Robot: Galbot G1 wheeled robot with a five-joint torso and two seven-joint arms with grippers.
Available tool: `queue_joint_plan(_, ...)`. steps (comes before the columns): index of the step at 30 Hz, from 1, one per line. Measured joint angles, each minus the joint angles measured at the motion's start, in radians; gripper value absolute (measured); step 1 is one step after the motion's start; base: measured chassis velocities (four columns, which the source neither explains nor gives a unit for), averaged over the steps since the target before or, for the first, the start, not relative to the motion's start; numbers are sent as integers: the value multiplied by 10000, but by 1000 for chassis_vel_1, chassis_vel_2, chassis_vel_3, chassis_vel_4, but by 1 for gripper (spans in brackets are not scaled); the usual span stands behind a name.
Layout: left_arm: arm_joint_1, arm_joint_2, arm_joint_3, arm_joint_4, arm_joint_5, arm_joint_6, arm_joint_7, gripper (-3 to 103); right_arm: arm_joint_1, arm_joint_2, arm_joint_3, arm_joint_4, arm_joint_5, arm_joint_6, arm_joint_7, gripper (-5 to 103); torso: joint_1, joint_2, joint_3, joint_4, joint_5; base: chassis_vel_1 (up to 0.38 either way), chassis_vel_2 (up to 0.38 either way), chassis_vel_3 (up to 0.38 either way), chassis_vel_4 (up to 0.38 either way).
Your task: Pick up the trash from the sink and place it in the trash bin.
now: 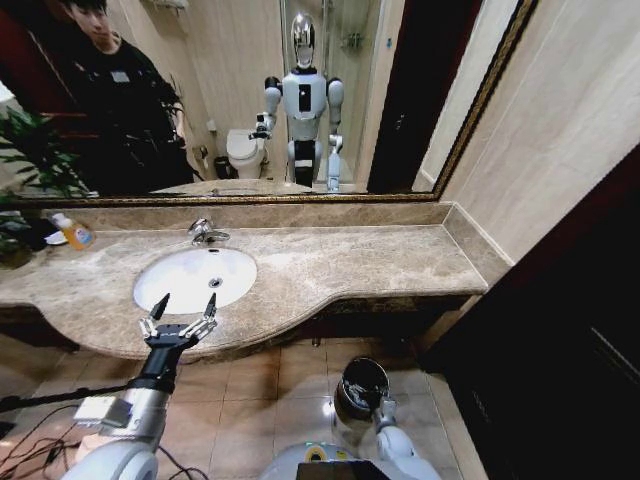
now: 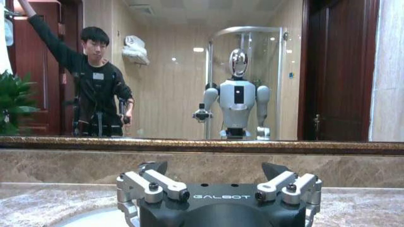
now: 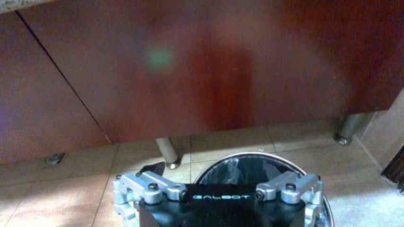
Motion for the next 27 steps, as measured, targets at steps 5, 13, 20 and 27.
queue_joint_plan(5,0,0,0,0,0,0,0,100,-5,0,-1,-1,4,4,39,100,0,0,0,0,0,0,0,0,0)
queue_joint_plan(13,0,0,-1,0,0,0,0,100,-4,-14,5,27,26,13,103,100,0,0,0,0,0,0,0,0,0)
queue_joint_plan(20,0,0,0,0,0,0,0,100,-300,-176,13,787,35,-180,539,100,0,1,0,0,1,0,0,0,0)
queue_joint_plan(27,0,0,0,0,0,0,0,100,-837,-426,251,2889,152,-570,1226,100,0,1,0,0,2,0,0,0,0)
